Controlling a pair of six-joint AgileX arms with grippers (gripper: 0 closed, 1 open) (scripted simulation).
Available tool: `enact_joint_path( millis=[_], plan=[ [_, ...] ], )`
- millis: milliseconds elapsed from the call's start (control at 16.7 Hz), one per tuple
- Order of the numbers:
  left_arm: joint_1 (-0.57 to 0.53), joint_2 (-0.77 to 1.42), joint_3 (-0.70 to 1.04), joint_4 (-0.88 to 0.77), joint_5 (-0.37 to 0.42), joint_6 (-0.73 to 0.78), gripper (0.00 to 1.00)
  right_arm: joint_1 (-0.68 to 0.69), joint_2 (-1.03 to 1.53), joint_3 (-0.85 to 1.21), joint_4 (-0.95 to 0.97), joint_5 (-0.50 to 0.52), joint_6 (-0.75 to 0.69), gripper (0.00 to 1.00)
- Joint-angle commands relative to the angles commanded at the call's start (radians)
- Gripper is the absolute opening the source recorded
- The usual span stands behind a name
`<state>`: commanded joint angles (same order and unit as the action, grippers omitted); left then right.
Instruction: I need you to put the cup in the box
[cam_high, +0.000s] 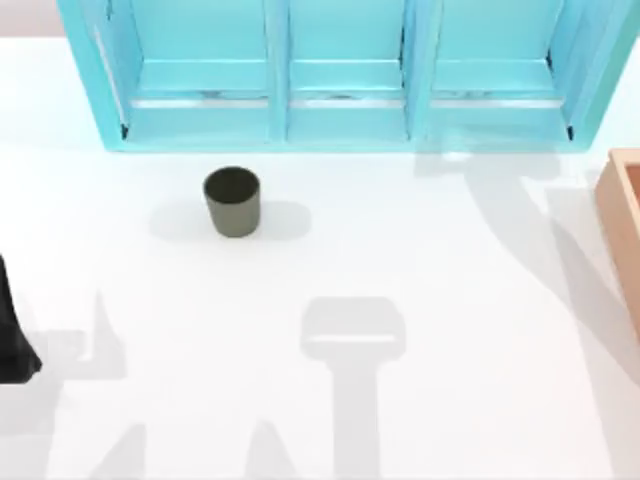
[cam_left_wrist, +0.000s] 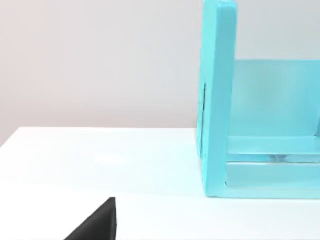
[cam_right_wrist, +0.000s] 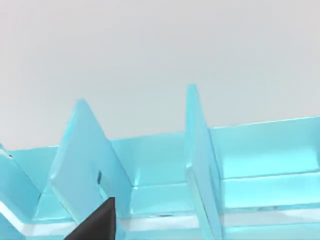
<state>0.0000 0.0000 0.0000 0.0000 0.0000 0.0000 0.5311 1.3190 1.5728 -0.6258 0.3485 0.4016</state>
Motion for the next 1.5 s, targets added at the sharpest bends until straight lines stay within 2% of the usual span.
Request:
enact_joint_path(
  millis=[420,780,1020,1260,1500],
  plan=[
    [0.000,0.000,0.000,0.000,0.000,0.000,1.00,0.151,0.409,0.444,-0.192,0.037,0.170,1.00],
    [0.000,0.000,0.000,0.000,0.000,0.000,1.00,0.284,0.857,0.724,-0.422,0.045,0.238,1.00],
    [0.000,0.000,0.000,0.000,0.000,0.000,1.00,0.324,1.119,0.895,-0.562,0.028,0.311,1.00],
    [0.000,0.000,0.000,0.000,0.000,0.000,1.00,0.327,1.271,1.047,-0.645,0.026,0.387,1.00],
    [0.000,0.000,0.000,0.000,0.000,0.000,1.00,0.325,1.307,1.107,-0.664,0.037,0.418,1.00]
  ],
)
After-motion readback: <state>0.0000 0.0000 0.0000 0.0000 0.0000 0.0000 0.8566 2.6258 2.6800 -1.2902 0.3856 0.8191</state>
